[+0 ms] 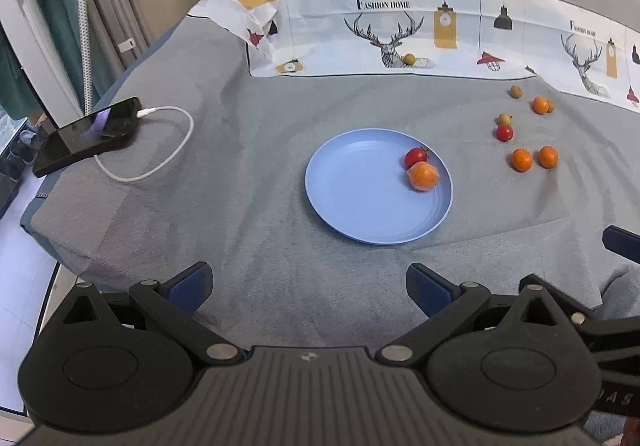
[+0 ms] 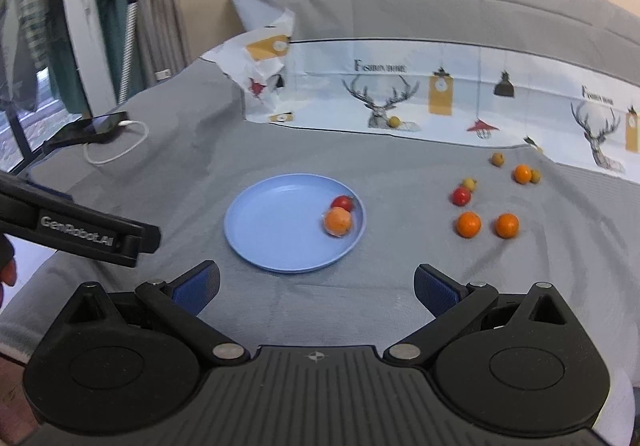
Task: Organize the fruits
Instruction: 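Lift both tools away from the plate, then grasp a mandarin with the left tool while the right tool grasps another mandarin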
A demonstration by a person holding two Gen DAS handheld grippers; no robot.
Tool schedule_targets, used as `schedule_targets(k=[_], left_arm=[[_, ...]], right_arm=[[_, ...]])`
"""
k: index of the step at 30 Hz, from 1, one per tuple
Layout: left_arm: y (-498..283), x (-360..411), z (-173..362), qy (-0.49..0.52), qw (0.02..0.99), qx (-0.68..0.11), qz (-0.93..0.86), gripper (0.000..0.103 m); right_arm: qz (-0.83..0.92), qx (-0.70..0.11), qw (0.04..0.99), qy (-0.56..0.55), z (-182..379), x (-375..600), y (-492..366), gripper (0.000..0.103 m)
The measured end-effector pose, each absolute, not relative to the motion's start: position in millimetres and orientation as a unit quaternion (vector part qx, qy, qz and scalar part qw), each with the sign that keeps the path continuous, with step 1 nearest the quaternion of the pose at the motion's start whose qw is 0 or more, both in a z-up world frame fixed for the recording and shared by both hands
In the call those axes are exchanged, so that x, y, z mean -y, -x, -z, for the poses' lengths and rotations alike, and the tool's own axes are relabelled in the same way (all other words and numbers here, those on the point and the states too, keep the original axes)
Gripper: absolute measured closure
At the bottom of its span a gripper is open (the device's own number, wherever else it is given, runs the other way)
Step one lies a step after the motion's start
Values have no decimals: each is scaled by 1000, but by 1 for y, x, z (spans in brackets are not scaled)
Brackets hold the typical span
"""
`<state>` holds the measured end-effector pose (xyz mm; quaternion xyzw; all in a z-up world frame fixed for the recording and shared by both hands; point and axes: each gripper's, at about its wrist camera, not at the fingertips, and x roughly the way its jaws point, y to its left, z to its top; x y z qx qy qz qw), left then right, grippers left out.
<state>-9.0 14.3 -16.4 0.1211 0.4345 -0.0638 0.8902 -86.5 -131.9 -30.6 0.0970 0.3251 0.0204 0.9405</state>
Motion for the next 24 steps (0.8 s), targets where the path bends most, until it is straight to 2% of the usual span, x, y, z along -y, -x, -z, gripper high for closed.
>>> schedule_targets(k=[15, 24], left_arm=[[-63, 66, 44, -155, 861, -479, 72, 0], [-129, 161, 90, -155, 842, -500, 129, 0]], right_arm=[[146, -338, 914, -171, 101, 254, 32, 1], [185, -355, 911, -104, 173, 316, -46, 1]])
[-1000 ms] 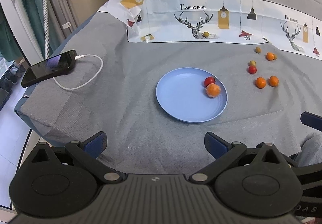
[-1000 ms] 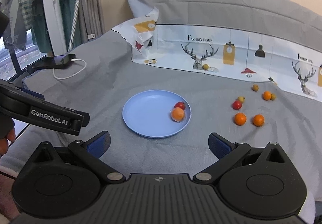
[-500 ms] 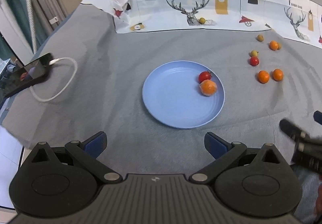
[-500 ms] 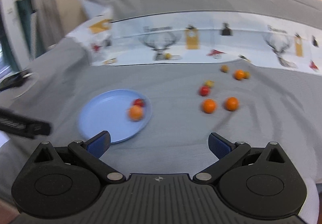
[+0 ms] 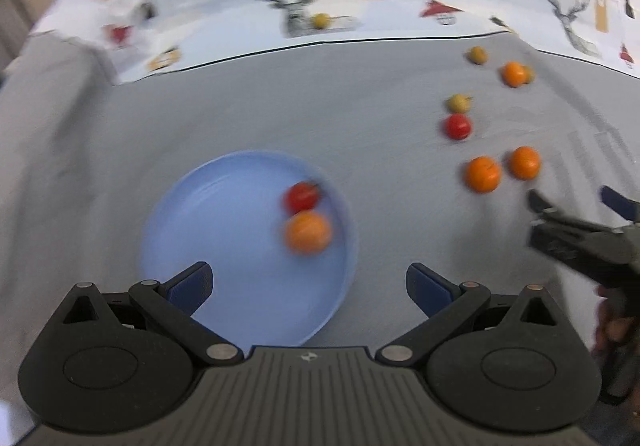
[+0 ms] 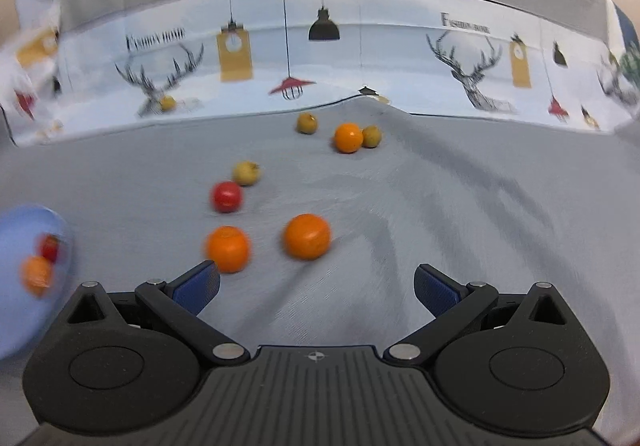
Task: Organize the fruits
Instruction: 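Grasp a mandarin with the left tool while the right tool grasps another mandarin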
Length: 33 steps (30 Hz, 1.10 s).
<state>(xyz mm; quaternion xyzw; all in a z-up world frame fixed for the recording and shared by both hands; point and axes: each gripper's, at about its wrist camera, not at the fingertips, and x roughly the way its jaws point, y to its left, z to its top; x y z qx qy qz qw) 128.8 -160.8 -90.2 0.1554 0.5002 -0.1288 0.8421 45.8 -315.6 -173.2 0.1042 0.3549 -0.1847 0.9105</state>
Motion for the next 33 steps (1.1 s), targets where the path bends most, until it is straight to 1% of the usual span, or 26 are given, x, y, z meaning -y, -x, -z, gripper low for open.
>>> schedule_targets(k=[3, 7, 13, 19, 24, 25, 26, 27, 28, 29, 30, 31, 33], left_arm=[[-146, 200, 108, -171, 839, -492, 154, 0], [-164, 253, 140, -208, 824, -486, 206, 0], [-185, 309, 184, -246, 792, -496, 257, 0], [-207, 319, 205, -241, 781, -516, 258, 0], [-213, 316, 205, -236, 781, -516, 260, 1], [-212, 317, 203, -238, 785, -509, 261, 4], [-209, 316, 200, -234, 790, -500, 267, 10], [-208, 316, 197, -228, 790, -495, 280, 41], [-206, 316, 195, -223, 785, -496, 296, 62], [-204, 317, 191, -224, 786, -493, 299, 63], [-202, 317, 189, -224, 789, -486, 302, 63], [-199, 316, 187, -226, 792, -478, 306, 63], [-195, 312, 183, -229, 796, -469, 308, 63]], right_arm=[[177, -367, 910, -75, 200, 332, -68, 1], [153, -388, 905, -82, 228, 353, -87, 1], [168, -371, 907, -111, 239, 383, -96, 1], [181, -364, 905, -127, 244, 399, -96, 1], [185, -361, 905, -125, 245, 399, -95, 1], [186, -360, 905, -125, 245, 399, -95, 1], [187, -360, 905, -125, 245, 399, -95, 1], [188, -360, 906, -123, 244, 399, -95, 1], [189, -360, 906, -119, 244, 398, -95, 4], [185, -357, 908, -116, 242, 396, -95, 26], [170, -349, 913, -122, 240, 395, -94, 42], [151, -335, 921, -126, 236, 393, -92, 61], [146, -328, 927, -108, 233, 387, -92, 64]])
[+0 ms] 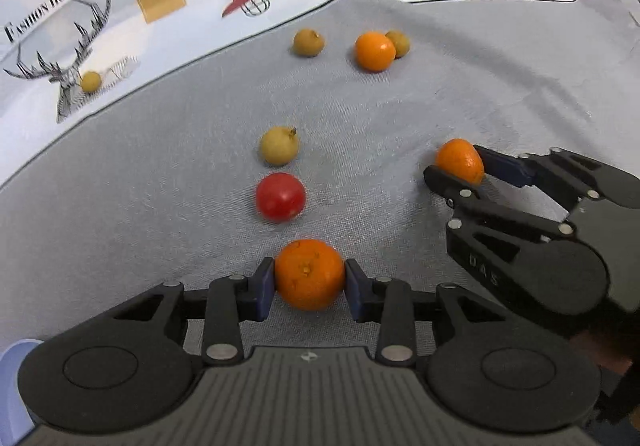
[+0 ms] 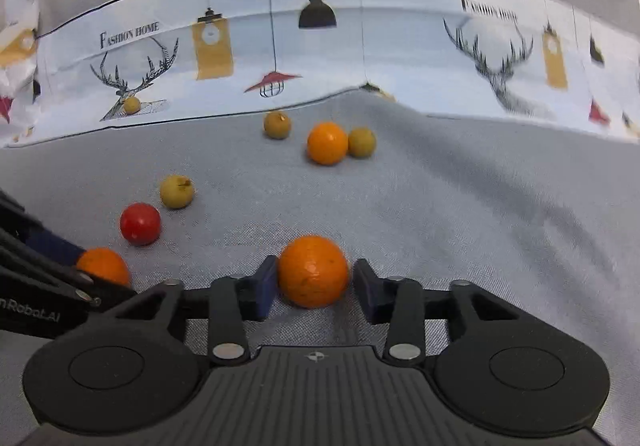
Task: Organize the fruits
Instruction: 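Carry both held mandarins toward the blue plate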
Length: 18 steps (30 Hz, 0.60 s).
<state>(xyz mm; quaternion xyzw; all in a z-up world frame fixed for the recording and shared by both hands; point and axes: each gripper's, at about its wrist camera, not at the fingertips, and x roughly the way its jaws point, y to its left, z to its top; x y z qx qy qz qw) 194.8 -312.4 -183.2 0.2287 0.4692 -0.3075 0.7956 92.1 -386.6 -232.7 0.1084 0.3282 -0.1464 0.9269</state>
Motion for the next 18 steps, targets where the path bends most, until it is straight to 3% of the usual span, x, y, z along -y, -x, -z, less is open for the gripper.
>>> schedule_targets(k=[11, 18], left_arm=[[-139, 241, 93, -187, 834, -436, 281, 63], [-87, 156, 38, -162, 860, -428, 225, 63]], right_arm=[[205, -266, 931, -145, 216, 403, -69, 65], [181, -221, 941, -179, 144, 365, -10, 65]])
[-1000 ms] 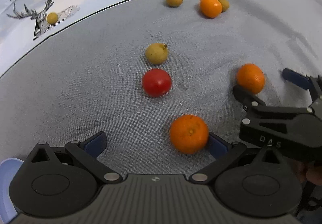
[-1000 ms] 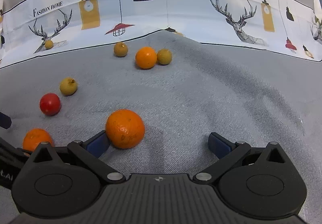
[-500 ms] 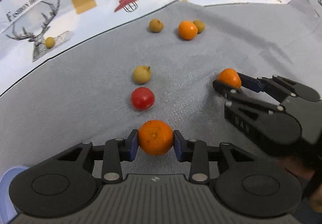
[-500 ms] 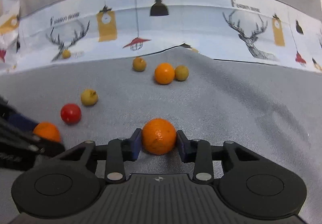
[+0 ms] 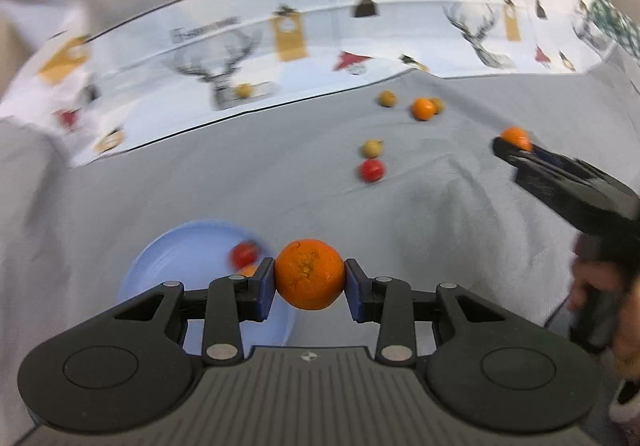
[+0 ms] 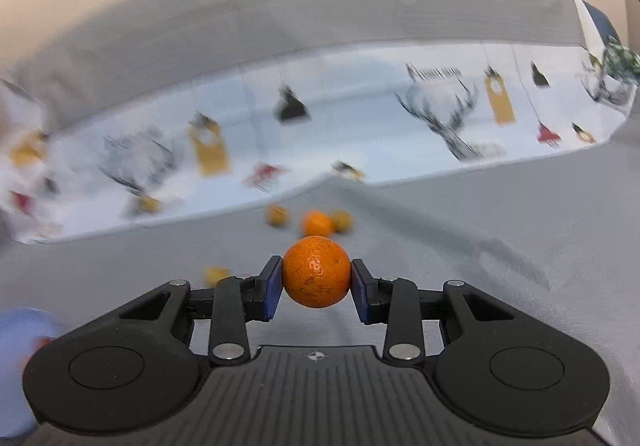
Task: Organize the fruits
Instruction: 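Carry both held mandarins toward the blue plate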
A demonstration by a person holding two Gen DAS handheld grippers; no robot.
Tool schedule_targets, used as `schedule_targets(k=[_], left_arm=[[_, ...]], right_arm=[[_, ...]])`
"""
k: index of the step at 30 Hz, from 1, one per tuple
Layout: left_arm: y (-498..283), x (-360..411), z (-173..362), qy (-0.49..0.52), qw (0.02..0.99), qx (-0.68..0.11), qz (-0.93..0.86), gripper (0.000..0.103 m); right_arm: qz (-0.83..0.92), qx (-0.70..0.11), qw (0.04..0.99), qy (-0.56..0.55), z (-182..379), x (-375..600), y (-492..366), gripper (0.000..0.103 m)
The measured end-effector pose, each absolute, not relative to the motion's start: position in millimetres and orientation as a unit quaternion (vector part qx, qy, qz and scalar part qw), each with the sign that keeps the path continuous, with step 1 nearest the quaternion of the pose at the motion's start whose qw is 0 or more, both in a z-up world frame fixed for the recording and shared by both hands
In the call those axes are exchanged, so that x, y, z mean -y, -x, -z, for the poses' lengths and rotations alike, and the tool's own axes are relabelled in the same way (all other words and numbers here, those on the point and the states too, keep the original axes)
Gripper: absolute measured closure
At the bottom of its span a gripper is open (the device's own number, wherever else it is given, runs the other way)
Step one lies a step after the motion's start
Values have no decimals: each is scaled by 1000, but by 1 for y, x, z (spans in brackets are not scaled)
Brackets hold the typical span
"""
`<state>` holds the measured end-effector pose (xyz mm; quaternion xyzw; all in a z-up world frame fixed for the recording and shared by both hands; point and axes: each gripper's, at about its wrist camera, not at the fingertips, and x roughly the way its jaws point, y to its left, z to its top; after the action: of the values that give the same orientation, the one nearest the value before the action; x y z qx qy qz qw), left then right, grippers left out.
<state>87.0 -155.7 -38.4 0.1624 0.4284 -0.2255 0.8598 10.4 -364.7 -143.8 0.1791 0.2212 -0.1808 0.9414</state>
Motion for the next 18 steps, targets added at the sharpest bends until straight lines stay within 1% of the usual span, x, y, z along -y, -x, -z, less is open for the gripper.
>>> schedule_targets(k=[3, 9, 12, 18], left_arm=[[-66, 119, 21, -146, 867, -430, 205, 63], [-18, 48, -6, -118, 888, -411, 170, 63], [4, 16, -12, -101, 896, -403, 155, 63], [45, -30, -19, -76, 911, -381, 136, 63]], right_arm=[[128, -205, 949, -202, 106, 331, 23, 65], [6, -212, 951, -225, 48, 258, 72, 65], [-52, -227, 945, -231, 26, 219, 92, 65], [-110, -257, 935, -218, 6, 164, 115, 65]])
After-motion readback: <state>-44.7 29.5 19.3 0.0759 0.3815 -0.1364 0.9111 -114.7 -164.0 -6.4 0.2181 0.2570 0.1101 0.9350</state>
